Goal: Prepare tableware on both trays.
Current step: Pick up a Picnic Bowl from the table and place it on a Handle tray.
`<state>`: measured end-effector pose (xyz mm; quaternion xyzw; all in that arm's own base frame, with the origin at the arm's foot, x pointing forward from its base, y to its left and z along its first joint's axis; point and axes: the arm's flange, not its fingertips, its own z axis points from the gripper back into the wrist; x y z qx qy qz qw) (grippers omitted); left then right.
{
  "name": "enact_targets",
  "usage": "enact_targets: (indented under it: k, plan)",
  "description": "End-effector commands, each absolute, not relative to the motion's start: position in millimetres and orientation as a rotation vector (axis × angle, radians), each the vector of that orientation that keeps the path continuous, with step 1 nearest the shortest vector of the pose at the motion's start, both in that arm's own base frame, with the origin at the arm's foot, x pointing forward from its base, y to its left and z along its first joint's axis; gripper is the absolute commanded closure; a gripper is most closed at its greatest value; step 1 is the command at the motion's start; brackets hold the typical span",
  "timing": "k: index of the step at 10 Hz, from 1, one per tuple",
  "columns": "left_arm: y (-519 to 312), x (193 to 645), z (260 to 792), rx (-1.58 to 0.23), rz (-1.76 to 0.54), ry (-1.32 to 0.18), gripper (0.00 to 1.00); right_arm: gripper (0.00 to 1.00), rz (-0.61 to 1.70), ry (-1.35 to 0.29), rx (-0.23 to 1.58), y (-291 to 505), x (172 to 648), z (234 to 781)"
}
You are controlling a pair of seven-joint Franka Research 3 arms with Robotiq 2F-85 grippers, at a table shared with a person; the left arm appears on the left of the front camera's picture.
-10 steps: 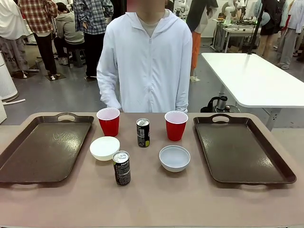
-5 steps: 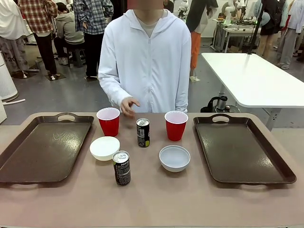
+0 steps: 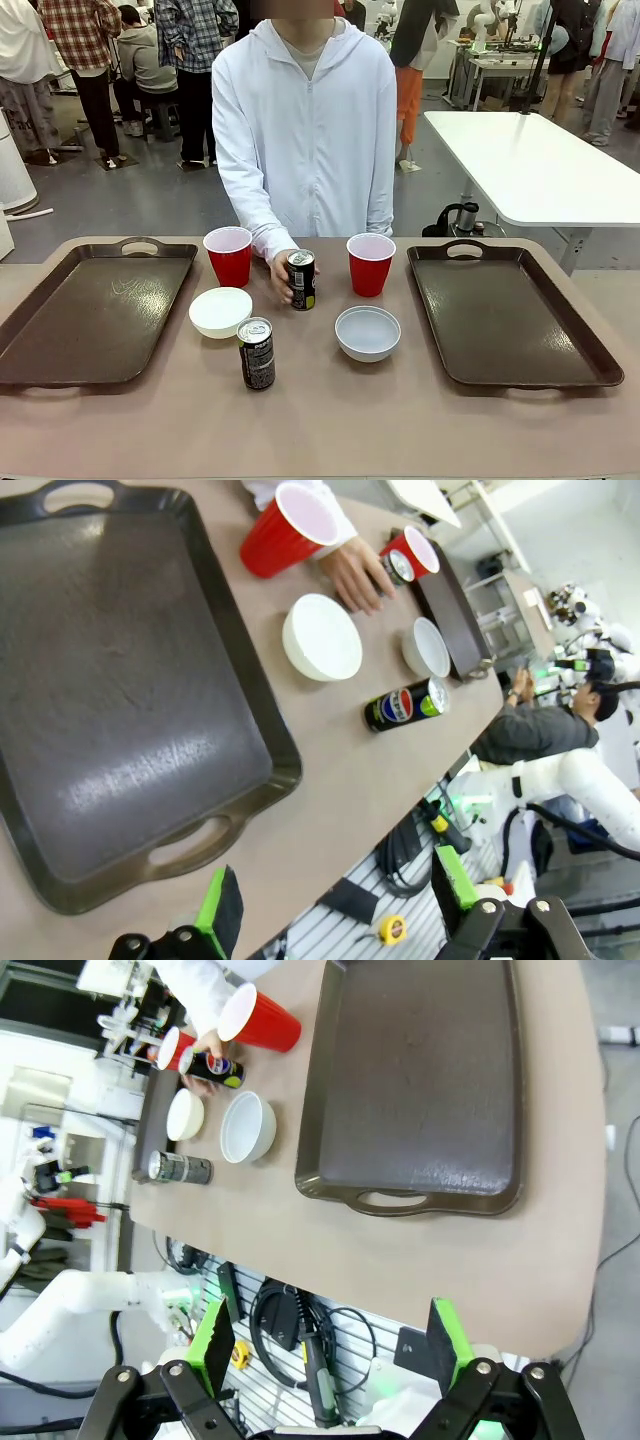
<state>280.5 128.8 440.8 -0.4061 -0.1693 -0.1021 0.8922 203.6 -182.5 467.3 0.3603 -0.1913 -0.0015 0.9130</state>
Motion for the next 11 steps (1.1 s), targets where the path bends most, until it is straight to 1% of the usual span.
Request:
enact_targets:
  k: [1,2,4,5,6,7,8,9,11]
  plan:
    - [131,279,441,-0.849,-0.207,-0.357,0.0,0.0,0.061,-0.279,0.739,-146,227,502]
    - [131,279,441,-0.849,-0.207,-0.357,0.0,0.0,0.07,-0.239,0.721,-122,241,524]
    - [131,279,441,-0.849,-0.207,-0.357,0.0,0.0,0.133,-0.157,0.602,-52,263,561]
    - [131,279,441,-0.849,-0.207,-0.357,0.0,0.0,0.165,-0.14,0.514,-16,268,572]
    - [131,279,441,-0.849,-0.207,-0.357,0.0,0.0,0.166,-0.159,0.415,17,275,576]
    - [131,279,441,-0.849,-0.207,-0.357,0.0,0.0,0.158,-0.201,0.312,49,280,573]
    - [131,279,441,-0.849,-0.207,-0.357,0.0,0.0,0.126,-0.234,0.209,82,288,560]
    - [131,279,441,-0.849,-0.207,-0.357,0.0,0.0,0.089,-0.259,0.142,105,297,545]
    - [131,279,441,-0.849,-0.207,-0.357,0.0,0.0,0.003,-0.307,0.095,134,322,515]
